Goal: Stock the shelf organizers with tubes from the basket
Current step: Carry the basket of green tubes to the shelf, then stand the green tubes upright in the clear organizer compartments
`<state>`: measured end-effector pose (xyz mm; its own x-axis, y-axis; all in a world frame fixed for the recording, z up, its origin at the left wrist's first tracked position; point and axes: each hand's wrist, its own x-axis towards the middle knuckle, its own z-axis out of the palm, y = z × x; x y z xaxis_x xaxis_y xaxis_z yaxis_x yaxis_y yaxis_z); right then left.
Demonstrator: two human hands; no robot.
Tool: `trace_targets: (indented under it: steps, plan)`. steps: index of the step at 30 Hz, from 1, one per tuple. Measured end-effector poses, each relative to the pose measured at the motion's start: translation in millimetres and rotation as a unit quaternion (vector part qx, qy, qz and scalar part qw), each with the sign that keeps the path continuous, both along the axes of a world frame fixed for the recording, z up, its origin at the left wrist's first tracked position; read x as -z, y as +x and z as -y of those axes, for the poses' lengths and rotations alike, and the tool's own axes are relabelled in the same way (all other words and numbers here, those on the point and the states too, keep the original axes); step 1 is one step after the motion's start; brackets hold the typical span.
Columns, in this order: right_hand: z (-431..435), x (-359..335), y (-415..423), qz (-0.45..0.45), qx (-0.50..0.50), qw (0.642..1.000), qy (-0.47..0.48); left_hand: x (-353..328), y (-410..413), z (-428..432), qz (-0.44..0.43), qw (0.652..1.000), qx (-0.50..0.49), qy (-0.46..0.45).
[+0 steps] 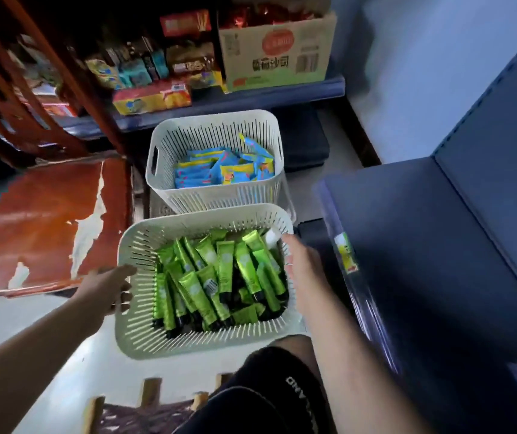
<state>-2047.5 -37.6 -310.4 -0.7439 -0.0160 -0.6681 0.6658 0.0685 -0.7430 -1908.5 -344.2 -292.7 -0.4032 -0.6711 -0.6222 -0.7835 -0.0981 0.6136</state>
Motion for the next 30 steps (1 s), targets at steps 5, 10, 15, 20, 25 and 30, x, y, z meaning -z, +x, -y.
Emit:
trace_targets:
  steps: [5,10,15,20,25,30]
  plan:
    - [5.8,40.8,0.8,-0.014,-0.004,1.0,-0.005,52.0,-8.0,20.1,-0.022,1.0,0.004,0.011]
    - [10.3,63.5,3.6,-0.048,0.03,0.998,0.004,97.3,-1.6,44.4,-0.084,0.996,0.026,0.032]
    - [21.7,65.0,2.8,-0.093,0.07,0.992,0.048,110.2,9.5,43.6,-0.15,0.98,0.109,0.072]
    - [23.5,84.4,12.8,-0.093,0.133,0.983,0.088,125.4,26.8,35.6,-0.171,0.962,0.18,0.11]
    - [23.5,98.2,20.1,-0.082,0.14,0.972,0.17,142.8,26.2,38.3,-0.138,0.964,0.175,0.145]
    - [14.2,128.2,18.6,-0.051,0.109,0.977,0.174,172.1,11.1,26.5,-0.107,0.97,0.147,0.162]
